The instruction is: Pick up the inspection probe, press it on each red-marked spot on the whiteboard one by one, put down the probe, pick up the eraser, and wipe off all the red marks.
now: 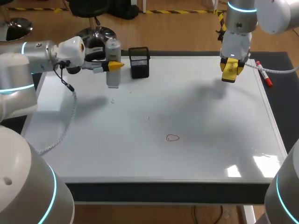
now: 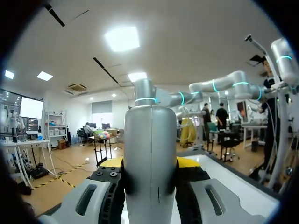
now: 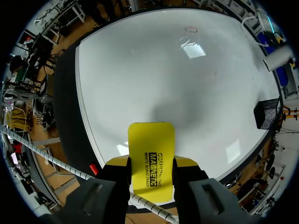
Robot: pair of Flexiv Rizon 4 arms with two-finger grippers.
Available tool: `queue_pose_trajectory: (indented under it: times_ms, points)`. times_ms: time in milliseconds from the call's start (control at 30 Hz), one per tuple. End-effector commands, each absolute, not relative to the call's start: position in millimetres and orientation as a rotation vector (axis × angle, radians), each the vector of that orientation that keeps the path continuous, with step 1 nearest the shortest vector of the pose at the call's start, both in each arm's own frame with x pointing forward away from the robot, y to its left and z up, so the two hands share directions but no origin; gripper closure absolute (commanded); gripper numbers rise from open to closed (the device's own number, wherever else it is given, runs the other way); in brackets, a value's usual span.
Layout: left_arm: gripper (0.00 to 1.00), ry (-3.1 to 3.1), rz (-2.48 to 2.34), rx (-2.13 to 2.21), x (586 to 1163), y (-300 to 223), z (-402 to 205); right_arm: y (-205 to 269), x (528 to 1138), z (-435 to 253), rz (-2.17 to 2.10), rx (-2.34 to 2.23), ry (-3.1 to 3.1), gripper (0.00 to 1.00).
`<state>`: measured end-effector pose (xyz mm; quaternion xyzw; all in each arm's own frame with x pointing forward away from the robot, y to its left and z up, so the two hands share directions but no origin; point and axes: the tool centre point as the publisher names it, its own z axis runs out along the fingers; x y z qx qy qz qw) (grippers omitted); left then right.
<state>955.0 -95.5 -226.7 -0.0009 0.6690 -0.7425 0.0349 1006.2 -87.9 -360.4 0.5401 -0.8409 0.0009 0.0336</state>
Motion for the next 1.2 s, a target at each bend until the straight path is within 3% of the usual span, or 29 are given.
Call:
queue_pose_trajectory:
  times_ms: [33,967,1200]
  points:
    - [1.00,2.034,-2.271,-0.036,951.7,-93.4,-225.6,-88.9,1006.0,-359.0,0.007,1.664,-2.584,1.00]
    - [1.00,2.013,-2.277,-0.057,955.3,-89.2,-228.1,-88.9,1006.0,-359.0,0.007,1.664,-2.584,1.00]
    - [1.00,2.013,-2.277,-0.057,955.3,-89.2,-228.1,-36.1,985.7,-350.2,0.049,1.842,-2.505,1.00]
